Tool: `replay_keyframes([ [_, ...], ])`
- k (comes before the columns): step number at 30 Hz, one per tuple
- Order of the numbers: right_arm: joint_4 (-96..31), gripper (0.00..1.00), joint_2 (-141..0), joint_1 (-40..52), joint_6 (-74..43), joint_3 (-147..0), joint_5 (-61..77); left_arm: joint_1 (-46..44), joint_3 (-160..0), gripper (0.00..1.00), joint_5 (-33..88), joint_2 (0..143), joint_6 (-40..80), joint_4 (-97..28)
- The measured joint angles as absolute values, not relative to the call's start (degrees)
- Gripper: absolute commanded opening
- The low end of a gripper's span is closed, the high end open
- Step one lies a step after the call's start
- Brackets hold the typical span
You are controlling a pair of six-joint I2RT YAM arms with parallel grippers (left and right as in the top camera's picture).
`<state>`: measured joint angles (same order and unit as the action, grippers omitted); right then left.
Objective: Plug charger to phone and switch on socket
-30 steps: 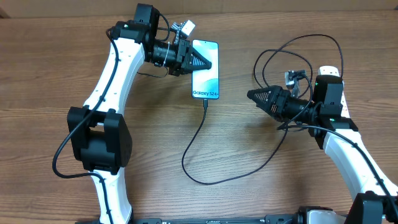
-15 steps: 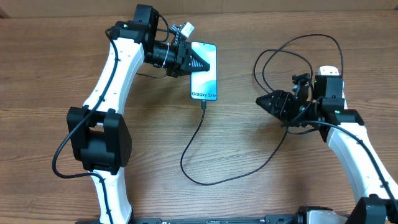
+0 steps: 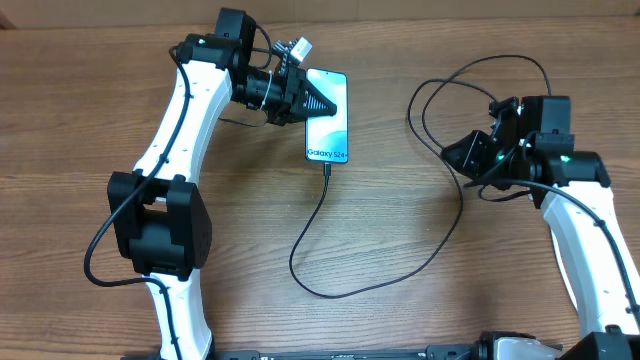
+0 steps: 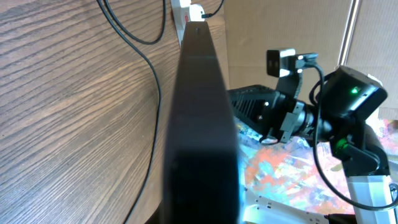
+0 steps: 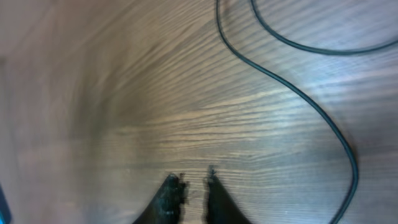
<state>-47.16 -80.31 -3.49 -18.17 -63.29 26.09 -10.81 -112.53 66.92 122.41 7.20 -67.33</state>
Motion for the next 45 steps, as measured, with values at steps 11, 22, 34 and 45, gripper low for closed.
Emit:
replay_keyframes([
  [11, -49.8, 0.04, -80.3, -10.5, -18.0, -65.6, 25.4, -10.8, -112.5, 0.04, 66.7, 122.4, 7.2, -68.2],
  [22, -50.2, 0.04, -80.3, -15.4, -18.0, -65.6, 26.1, -11.3, -112.5, 0.04, 58.7, 122.4, 7.6, -69.7],
  [34, -50.4, 0.04, -80.3, -15.3, -18.0, -65.6, 26.2, -11.3, -112.4, 0.04, 49.9, 123.0, 8.6, -69.5],
  [45, -50.6, 0.04, -80.3, -15.4, -17.9, -65.6, 26.2, -11.3, -112.0, 0.04, 49.1, 133.1, 8.8, -69.1],
])
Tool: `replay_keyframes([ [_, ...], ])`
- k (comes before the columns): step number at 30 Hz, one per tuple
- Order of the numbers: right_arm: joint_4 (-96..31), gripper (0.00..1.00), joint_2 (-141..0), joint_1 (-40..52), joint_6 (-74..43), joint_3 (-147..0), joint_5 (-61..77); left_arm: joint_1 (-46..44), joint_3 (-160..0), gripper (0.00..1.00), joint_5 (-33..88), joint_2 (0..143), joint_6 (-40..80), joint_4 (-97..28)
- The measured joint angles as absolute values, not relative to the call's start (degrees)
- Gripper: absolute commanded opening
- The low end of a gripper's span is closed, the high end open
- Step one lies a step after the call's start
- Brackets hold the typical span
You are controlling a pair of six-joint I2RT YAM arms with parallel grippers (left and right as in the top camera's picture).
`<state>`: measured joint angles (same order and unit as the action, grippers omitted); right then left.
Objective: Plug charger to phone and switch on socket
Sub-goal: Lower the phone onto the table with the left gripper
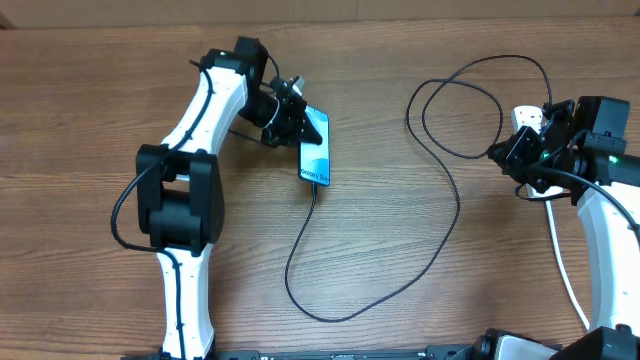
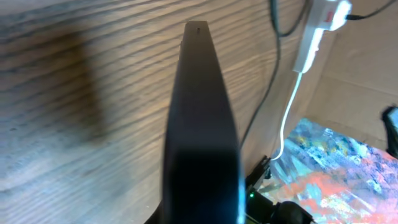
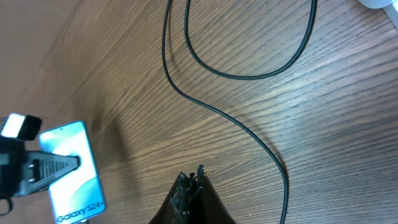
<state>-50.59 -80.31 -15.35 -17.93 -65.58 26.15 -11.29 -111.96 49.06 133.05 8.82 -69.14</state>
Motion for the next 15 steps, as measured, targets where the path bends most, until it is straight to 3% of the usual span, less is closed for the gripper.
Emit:
replay_keyframes([
  [15, -50.7, 0.04, -80.3, -15.3, -18.0, -65.6, 25.9, -11.3, -111.9, 0.04, 38.9, 133.6, 9.3, -67.0],
])
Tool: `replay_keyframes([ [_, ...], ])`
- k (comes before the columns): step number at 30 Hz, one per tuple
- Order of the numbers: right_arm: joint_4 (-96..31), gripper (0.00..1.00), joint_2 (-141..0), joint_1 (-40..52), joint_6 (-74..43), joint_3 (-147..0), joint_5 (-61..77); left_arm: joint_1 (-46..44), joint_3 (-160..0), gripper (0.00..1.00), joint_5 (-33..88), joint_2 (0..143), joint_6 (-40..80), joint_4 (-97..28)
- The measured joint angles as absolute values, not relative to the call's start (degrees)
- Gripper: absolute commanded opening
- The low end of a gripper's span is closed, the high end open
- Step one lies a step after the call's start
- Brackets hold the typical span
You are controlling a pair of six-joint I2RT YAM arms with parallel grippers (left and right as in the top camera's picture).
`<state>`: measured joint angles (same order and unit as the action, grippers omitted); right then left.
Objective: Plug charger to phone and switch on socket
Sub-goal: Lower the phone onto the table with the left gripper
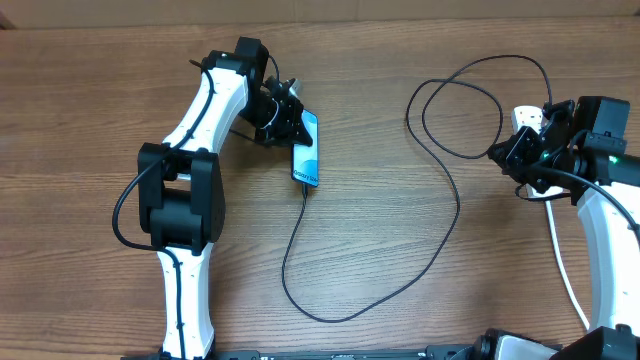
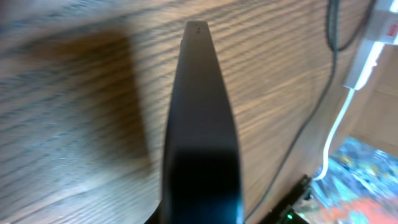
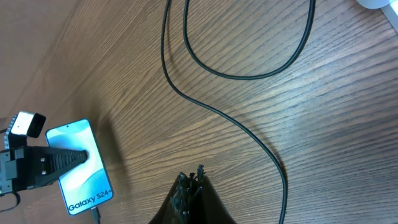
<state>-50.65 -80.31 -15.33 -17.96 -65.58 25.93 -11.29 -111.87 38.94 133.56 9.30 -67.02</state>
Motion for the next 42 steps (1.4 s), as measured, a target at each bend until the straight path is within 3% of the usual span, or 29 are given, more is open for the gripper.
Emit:
replay_keyframes([
  [42, -50.7, 0.04, -80.3, -15.3, -18.0, -65.6, 25.7, -11.3, -110.8, 0.04, 29.6, 135.3, 16.8, -65.7],
])
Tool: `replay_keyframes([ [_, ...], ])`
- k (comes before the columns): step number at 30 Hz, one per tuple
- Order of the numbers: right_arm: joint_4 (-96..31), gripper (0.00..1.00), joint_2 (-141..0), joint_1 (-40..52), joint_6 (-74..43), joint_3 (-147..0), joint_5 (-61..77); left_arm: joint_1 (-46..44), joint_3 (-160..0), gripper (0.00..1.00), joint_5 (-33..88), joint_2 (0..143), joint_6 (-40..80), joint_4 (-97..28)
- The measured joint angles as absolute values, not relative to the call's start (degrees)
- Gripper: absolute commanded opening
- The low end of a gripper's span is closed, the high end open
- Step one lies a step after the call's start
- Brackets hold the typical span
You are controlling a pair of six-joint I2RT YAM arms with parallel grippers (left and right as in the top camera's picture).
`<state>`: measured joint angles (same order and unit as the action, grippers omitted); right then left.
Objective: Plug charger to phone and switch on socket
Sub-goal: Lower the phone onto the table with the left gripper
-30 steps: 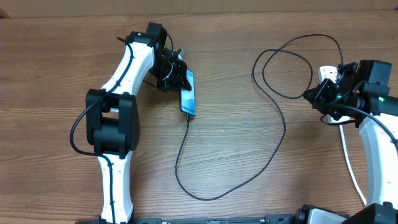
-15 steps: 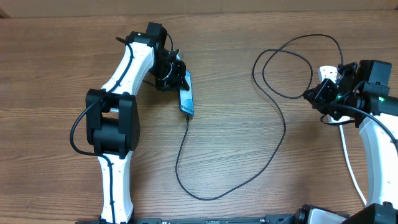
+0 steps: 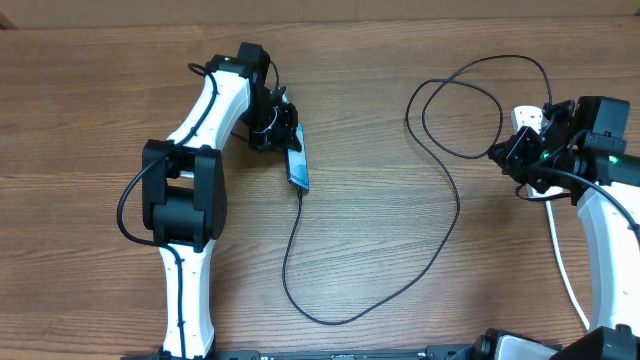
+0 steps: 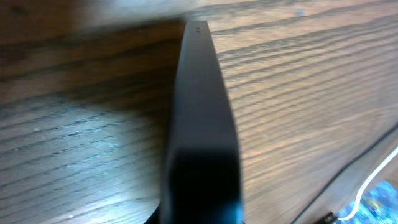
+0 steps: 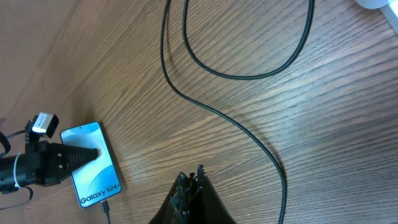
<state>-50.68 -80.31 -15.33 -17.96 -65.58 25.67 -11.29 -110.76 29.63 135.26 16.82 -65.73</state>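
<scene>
The phone is held left of the table's middle, turned nearly on edge in the overhead view, with my left gripper shut on it. The left wrist view shows only its dark edge close over the wood. In the right wrist view its lit screen faces up. The black charger cable is plugged into the phone's lower end and loops across the table to the white socket strip at the far right. My right gripper is shut, empty, just left of the socket strip; its fingertips touch each other.
A white cord runs from the socket strip down the right side beside my right arm. The cable's loops lie on the wooden table between the phone and the socket strip.
My left gripper has shifted the phone slightly toward the table's front and brought it closer to the wood, more on edge in the overhead view. The right arm has not moved.
My left gripper first held the phone face up at the back centre with the cable plugged in, while my right gripper, fingers a little apart, was by the cable loops. Then the right gripper was shut beside the socket strip, and the phone was further left, tilted.
</scene>
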Motion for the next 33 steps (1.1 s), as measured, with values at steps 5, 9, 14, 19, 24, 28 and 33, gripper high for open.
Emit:
replay_keyframes([
  [5, -50.7, 0.04, -80.3, -15.4, -18.0, -65.6, 25.3, -11.3, -109.3, 0.06, 29.0, 135.2, 17.0, -64.6],
  [9, -50.7, 0.04, -80.3, -15.4, -18.0, -65.6, 25.2, -11.3, -108.0, 0.17, 29.1, 134.7, 17.1, -63.6],
  [14, -51.1, 0.04, -80.3, -15.4, -17.9, -65.6, 25.1, -11.3, -107.2, 0.24, 28.4, 134.7, 17.9, -64.0],
  [19, -51.4, 0.04, -80.3, -15.4, -18.0, -65.6, 24.8, -11.3, -107.0, 0.3, 26.5, 134.7, 17.9, -64.7],
  [24, -51.5, 0.05, -80.3, -15.4, -17.9, -65.6, 24.6, -11.7, -106.9, 0.41, 23.3, 134.7, 18.1, -65.6],
  [28, -51.5, 0.05, -80.3, -15.3, -17.9, -65.6, 24.6, -11.9, -106.9, 0.51, 20.1, 134.6, 18.2, -66.7],
  [33, -51.5, 0.06, -80.3, -15.3, -17.9, -65.6, 24.6, -12.0, -107.0, 0.63, 16.3, 134.1, 18.5, -67.9],
])
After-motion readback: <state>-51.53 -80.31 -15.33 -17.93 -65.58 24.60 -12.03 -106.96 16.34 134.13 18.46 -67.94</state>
